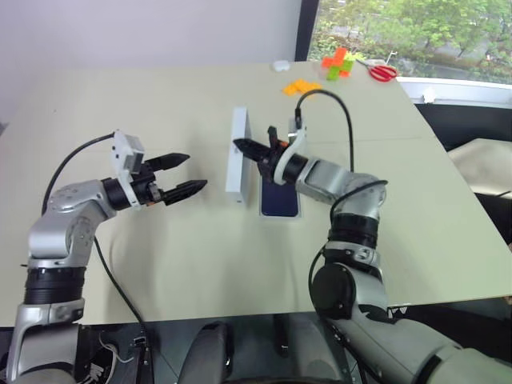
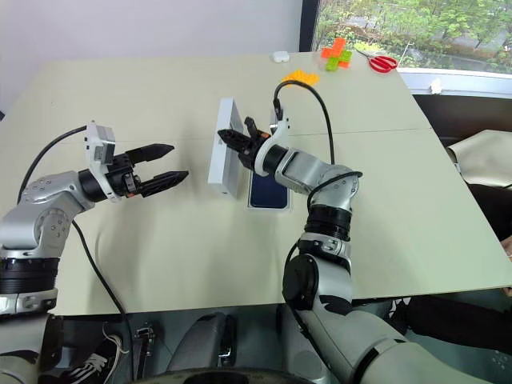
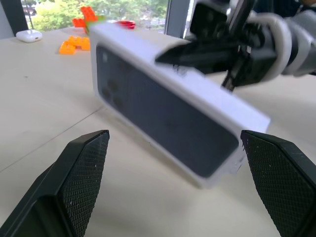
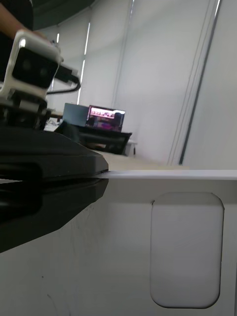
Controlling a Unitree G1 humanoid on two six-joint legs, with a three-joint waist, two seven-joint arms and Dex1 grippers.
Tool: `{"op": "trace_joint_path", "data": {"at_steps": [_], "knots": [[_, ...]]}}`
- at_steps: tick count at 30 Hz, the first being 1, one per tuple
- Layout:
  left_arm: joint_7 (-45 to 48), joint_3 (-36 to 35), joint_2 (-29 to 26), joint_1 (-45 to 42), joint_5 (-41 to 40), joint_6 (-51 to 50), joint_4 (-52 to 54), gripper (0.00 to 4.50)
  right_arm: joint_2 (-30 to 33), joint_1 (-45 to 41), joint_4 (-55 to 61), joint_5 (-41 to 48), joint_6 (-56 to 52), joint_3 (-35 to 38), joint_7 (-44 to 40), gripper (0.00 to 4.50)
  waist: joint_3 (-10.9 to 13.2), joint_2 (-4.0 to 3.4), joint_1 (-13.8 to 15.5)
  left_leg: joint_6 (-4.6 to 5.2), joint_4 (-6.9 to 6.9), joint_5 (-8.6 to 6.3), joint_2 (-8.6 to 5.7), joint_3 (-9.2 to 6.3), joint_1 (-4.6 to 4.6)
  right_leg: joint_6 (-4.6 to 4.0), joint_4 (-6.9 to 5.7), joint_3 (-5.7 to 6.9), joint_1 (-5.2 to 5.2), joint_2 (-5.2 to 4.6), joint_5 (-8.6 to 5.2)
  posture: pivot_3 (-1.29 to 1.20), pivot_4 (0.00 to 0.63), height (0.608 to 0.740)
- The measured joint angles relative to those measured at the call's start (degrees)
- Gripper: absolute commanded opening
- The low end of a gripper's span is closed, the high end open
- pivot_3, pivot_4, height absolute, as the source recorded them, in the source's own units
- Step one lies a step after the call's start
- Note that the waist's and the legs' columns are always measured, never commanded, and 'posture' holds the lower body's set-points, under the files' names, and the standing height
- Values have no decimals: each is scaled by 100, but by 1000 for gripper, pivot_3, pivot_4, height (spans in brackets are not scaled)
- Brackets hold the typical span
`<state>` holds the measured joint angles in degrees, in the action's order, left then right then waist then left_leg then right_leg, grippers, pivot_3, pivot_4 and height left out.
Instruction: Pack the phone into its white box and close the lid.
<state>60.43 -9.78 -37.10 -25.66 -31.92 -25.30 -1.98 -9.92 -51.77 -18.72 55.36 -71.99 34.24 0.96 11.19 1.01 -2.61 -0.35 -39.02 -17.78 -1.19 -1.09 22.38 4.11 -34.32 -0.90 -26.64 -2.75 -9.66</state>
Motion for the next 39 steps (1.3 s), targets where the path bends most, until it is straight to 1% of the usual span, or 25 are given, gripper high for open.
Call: {"op": "trace_joint_path", "data": {"at_steps": [7,11,15,16,18,20,23,24,27,31,34,39], "knots": [[-179,146,183,-67,118,0,-30,4500,41,92,-62,71,54,-339,-91,33,-1,1,3,0,-6,0,0,0,-3,0,0,0,2,1,0,0,150,740],[-363,248,450,-64,275,81,-268,4500,99,196,-124,133,107,-358,-151,33,-3,3,7,0,-9,0,0,0,-4,0,0,0,6,0,0,0,150,740],[-489,350,752,-69,452,370,-578,4500,195,349,-169,261,142,-345,-186,33,-7,0,8,0,-8,0,0,0,-4,0,0,0,7,0,0,0,150,740],[-513,378,835,-71,507,468,-668,4500,206,385,-168,315,145,-343,-186,605,-8,1,9,0,-8,0,0,0,-4,0,0,0,8,0,0,0,150,740],[-560,433,997,-129,589,646,-886,4500,235,468,-172,321,170,-358,-157,1441,-9,2,9,0,-10,0,0,0,-5,0,0,0,8,0,0,0,150,740],[-590,466,1151,-234,689,835,-1100,4500,259,568,-192,307,240,-393,-170,2416,-9,2,11,0,-12,0,0,0,-7,0,-1,0,8,0,1,0,150,740],[-663,552,1392,-375,854,1121,-1439,4500,274,660,-246,245,314,-468,-185,4018,-9,2,11,0,-14,1,0,1,-10,0,-4,0,8,1,1,0,150,740],[-686,607,1487,-417,894,1192,-1540,4500,282,678,-248,219,324,-501,-190,4419,-9,2,13,-1,-15,1,0,1,-10,0,-6,-1,8,1,1,0,150,740],[-716,676,1675,-519,926,1282,-1721,4500,311,683,-225,208,365,-608,-239,4469,-10,3,8,-1,-16,1,1,1,-10,-1,-5,-2,8,2,2,0,150,740],[-719,676,1724,-670,983,1384,-1826,4500,430,697,-157,135,416,-782,-288,4469,-10,3,11,-1,-16,1,0,1,-10,0,-5,-2,8,2,2,0,150,740],[-714,703,1815,-668,1020,1459,-1853,4500,700,718,47,-46,546,-1015,-439,4469,-10,3,15,-1,-16,1,-2,3,-8,0,-4,-2,9,-1,3,0,150,740],[-726,815,1984,-663,1105,1549,-1970,4500,1159,757,405,-185,660,-1184,-611,4469,-10,3,35,-1,-16,1,-5,3,-8,0,-3,-2,11,-3,3,0,150,740]]}}
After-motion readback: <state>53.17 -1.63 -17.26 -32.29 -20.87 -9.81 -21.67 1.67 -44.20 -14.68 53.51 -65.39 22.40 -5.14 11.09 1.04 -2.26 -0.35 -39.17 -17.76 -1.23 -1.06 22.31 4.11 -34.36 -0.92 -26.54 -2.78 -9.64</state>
